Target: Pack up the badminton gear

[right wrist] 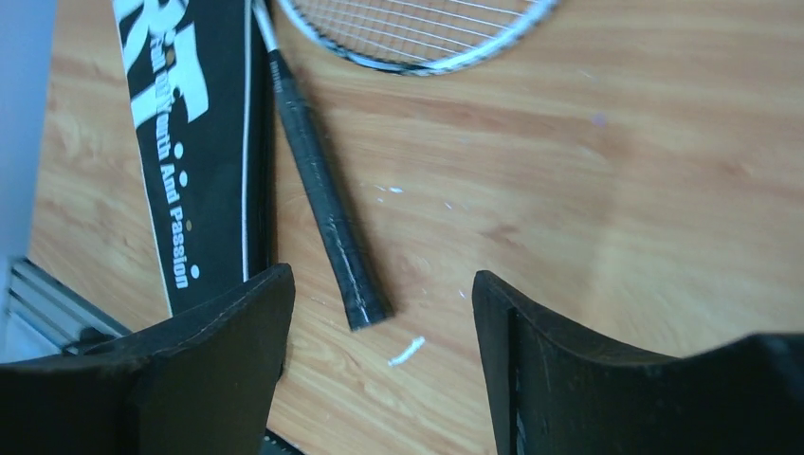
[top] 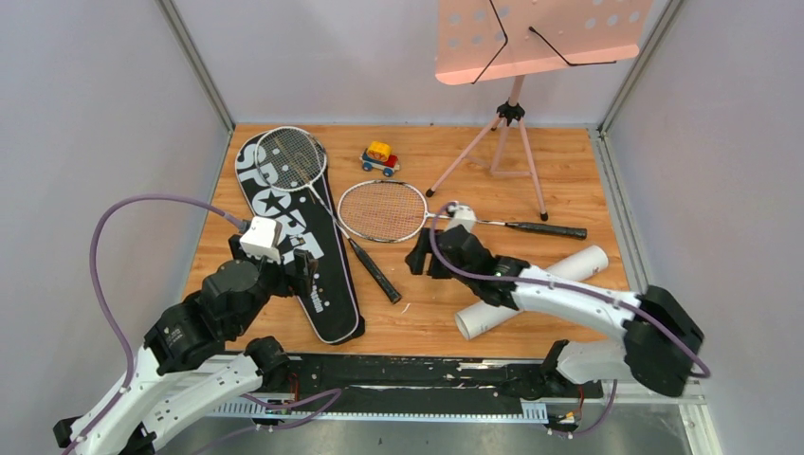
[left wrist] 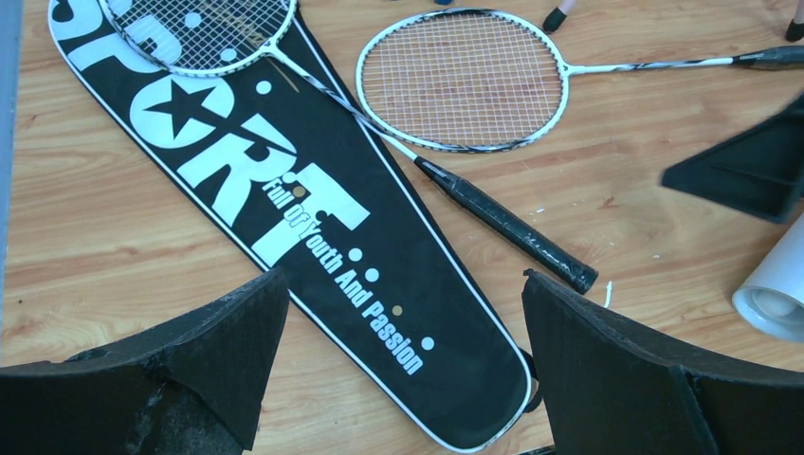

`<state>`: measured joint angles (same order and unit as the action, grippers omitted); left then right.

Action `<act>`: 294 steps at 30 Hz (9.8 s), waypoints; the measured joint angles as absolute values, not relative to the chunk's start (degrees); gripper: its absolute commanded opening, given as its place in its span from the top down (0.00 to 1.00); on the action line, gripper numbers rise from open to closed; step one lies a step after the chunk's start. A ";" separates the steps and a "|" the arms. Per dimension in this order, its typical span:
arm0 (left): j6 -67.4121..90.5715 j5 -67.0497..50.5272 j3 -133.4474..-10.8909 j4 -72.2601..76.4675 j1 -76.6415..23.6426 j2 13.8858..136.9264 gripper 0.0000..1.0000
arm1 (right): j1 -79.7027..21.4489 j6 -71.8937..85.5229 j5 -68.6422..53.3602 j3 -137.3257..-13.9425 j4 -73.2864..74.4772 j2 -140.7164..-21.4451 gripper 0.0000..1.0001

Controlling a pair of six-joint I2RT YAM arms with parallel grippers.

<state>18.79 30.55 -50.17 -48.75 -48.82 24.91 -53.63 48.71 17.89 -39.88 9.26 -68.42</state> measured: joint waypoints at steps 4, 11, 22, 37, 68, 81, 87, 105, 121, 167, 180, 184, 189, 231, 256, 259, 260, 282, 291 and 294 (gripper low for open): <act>18.81 30.55 -50.17 -48.75 -48.82 24.51 0.00 | -54.22 36.97 11.84 -48.51 3.55 -82.61 0.41; 18.83 30.57 -49.93 -48.77 -48.82 24.18 0.00 | -56.47 25.45 6.63 -58.65 1.23 -98.65 0.44; 18.96 30.59 -49.89 -48.77 -48.82 23.09 0.00 | -57.25 17.80 5.61 -67.61 -0.27 -110.39 0.46; 20.18 32.45 -49.87 -48.86 -48.82 23.44 0.03 | -57.47 15.00 6.81 -70.52 -1.37 -115.15 0.70; 56.84 23.35 -35.55 -34.46 -31.51 41.43 0.22 | -68.55 31.00 7.16 -46.37 -9.54 -89.58 0.80; 59.68 19.97 -27.81 -29.06 -25.39 44.05 0.41 | -74.94 33.61 11.27 -43.79 -9.10 -86.11 0.80; 59.68 19.55 -27.00 -27.59 -25.34 41.67 0.47 | -76.29 34.35 11.66 -43.75 -9.17 -86.11 0.80; 58.94 19.31 -23.49 -26.92 -25.08 41.52 0.80 | -77.93 34.92 12.45 -43.75 -9.23 -86.11 0.71; 57.23 12.01 -23.44 -27.55 -24.97 23.66 1.00 | -77.21 35.29 7.40 -43.51 -10.52 -81.38 0.40; 60.27 -6.42 -20.05 -17.17 -25.04 6.59 0.30 | -64.88 49.74 -13.02 -37.26 -36.03 -83.88 1.00; 52.25 1.30 -27.88 -28.64 -25.04 25.41 0.30 | -61.10 47.03 -9.02 -36.42 -20.27 -74.15 1.00; 49.17 5.28 -32.38 -30.17 -25.02 37.56 0.34 | -61.10 46.81 -4.08 -36.42 -13.58 -69.65 1.00; 45.60 9.34 -35.88 -29.61 -25.02 49.69 0.35 | -61.04 46.44 1.56 -35.55 -9.69 -64.42 1.00; 36.47 15.16 -47.27 -23.29 -25.02 82.21 1.00 | -60.97 45.12 3.73 -29.50 -6.24 -57.69 1.00; 37.41 12.69 -34.52 -25.52 -24.99 54.65 1.00 | -56.36 53.06 -22.00 -33.85 -4.93 -75.02 1.00; 37.41 12.27 -33.95 -25.52 -24.99 52.62 1.00 | -56.36 54.15 -24.82 -33.93 -5.61 -76.60 1.00; 37.41 12.05 -33.85 -25.52 -24.97 52.12 1.00 | -56.36 54.50 -25.85 -33.93 -6.02 -77.23 1.00; 37.39 3.57 -29.45 -21.45 -24.97 44.80 1.00 | -56.10 58.28 -38.00 -37.93 -15.18 -88.55 1.00; 38.63 -0.67 -28.21 -21.10 -24.97 38.87 1.00 | -54.81 54.78 -37.95 -45.15 -15.00 -93.80 1.00; 39.33 -2.20 -27.29 -21.17 -24.97 36.16 1.00 | -53.82 53.06 -37.98 -46.50 -15.09 -94.80 1.00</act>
